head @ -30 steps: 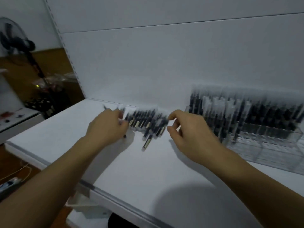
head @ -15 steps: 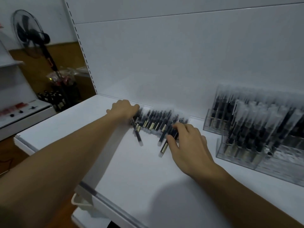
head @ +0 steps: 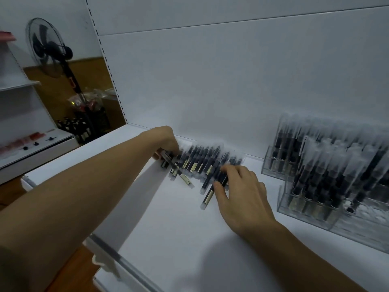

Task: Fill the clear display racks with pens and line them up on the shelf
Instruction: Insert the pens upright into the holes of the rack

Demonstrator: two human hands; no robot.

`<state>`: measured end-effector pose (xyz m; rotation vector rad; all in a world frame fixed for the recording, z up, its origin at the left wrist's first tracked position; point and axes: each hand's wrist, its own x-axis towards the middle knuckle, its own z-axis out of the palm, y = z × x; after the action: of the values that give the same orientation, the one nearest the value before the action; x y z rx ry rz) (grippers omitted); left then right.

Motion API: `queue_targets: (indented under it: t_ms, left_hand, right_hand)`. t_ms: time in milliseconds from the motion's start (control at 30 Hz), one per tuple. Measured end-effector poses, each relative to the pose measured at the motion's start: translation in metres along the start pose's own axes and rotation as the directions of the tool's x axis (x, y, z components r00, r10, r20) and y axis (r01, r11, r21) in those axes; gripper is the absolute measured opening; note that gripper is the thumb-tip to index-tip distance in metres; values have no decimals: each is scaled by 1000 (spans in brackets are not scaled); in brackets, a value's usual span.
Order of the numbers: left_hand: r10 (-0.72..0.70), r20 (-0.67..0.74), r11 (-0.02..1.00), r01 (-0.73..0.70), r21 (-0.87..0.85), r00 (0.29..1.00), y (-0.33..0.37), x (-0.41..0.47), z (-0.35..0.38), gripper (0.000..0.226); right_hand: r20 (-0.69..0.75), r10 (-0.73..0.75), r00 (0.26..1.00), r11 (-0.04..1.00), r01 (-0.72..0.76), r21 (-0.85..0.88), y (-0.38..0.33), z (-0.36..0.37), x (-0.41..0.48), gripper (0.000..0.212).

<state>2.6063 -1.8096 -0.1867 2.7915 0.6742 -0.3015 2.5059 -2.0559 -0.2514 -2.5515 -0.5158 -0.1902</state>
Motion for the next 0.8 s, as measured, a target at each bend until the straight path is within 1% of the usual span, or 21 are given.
queue_targets:
  t_ms: [67, 100, 200, 233, 300, 333, 400, 467, 500, 567, 633, 700, 800]
  left_hand:
    - [-20, 21, 1000, 20, 8, 1000, -1, 1, 2, 27]
    - [-17, 5, 999, 17, 28, 1000, -1, 0, 5, 24]
    - [58, -101, 990, -44, 132, 993, -1, 0, 13, 13]
    - [85, -110, 988, -69, 138, 990, -1, 1, 14, 11]
    - [120, -102, 990, -112, 85, 988, -6, 2, 12, 11]
    - [152, -120, 988, -147, 53, 981, -10, 4, 10, 10]
    - [278, -200, 960, -279, 25, 940, -20, 5, 4, 8]
    - [454, -286, 887, -458, 55, 844, -30, 2, 0, 8]
    - [534, -302, 840, -538, 77, 790, -33, -2, -2, 9]
    - [667, -275, 738, -665, 116, 692, -37, -13, -6, 15]
    - [746, -179, 666, -724, 183, 641, -38, -24, -8, 19]
    - [777, -82, 623, -744, 241, 624, -39, -33, -4, 21]
    - [782, -15, 608, -756, 244, 624, -45, -38, 10, 27]
  right_hand:
    - [5, -1, 1000, 1000, 1, 0, 0, -1, 0, 40]
    - [7, -2, 1000, 1000, 2, 1, 0, -1, 0, 40]
    - [7, -9, 1000, 1000, 9, 2, -1, -2, -1, 39]
    - [6, -11, 1000, 1000, 11, 3, 0, -2, -2, 39]
    - [0, -14, 1000, 1000, 14, 3, 0, -2, -2, 38]
    - [-3, -16, 1000, 1000, 16, 1, 0, -2, -2, 39]
    - [-7, -20, 1000, 1000, 20, 0, 0, -2, -2, 39]
    - [-12, -22, 1000, 1000, 22, 2, 1, -1, -2, 38]
    - [-13, -23, 1000, 1000, 23, 1, 1, -2, -2, 38]
    - [-14, -25, 1000, 1000, 25, -3, 0, -2, -3, 38]
    - [-15, -31, 999, 999, 31, -23, 0, -2, -3, 37]
    - [-16, -35, 999, 999, 35, -40, -1, -2, -4, 37]
    - [-13, -31, 999, 999, 31, -42, -1, -2, -3, 36]
